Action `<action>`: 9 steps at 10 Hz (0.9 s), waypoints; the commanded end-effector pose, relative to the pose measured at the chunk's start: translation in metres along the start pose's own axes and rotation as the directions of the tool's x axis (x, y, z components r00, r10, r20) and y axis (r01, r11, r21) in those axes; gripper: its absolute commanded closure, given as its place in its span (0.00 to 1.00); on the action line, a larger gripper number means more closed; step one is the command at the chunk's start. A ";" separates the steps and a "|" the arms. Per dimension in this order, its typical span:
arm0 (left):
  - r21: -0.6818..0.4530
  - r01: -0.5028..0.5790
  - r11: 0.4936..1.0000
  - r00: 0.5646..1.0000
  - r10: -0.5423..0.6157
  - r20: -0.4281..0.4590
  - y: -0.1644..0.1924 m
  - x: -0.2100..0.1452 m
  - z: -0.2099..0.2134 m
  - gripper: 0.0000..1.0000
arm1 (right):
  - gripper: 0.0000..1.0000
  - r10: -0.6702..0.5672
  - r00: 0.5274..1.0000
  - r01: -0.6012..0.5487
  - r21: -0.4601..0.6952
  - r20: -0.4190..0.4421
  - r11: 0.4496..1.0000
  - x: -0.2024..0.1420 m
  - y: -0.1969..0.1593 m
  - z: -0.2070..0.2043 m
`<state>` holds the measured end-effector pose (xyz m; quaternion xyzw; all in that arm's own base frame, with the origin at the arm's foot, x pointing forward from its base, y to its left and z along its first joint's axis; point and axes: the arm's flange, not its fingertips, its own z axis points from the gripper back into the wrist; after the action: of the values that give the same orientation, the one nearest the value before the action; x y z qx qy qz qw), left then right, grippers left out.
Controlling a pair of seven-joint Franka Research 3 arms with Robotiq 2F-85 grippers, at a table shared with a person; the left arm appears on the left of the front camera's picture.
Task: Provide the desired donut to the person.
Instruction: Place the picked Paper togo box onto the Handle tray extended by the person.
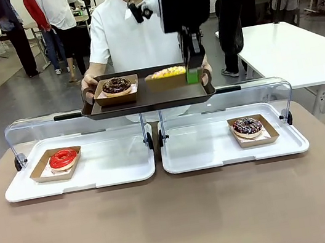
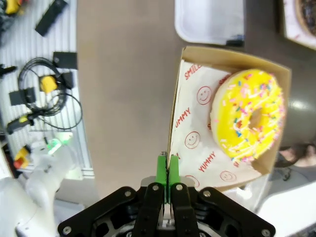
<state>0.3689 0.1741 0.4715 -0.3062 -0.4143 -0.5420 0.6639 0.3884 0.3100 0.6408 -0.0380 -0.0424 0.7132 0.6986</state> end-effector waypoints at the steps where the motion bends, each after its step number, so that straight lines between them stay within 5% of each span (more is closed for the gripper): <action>1: 0.007 0.000 1.000 1.000 0.000 0.000 0.000 0.000 0.001 0.00 | 0.98 -0.034 0.999 0.033 -0.014 -0.027 0.999 0.002 -0.034 0.013; 9: 0.007 0.000 1.000 1.000 0.000 0.000 0.000 0.000 0.001 0.00 | 0.98 0.054 0.993 -0.073 0.180 0.109 0.981 -0.040 -0.146 -0.016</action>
<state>0.3688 0.1743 0.4716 -0.3059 -0.4144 -0.5419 0.6641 0.5263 0.2710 0.6373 0.0452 -0.0186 0.7331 0.6783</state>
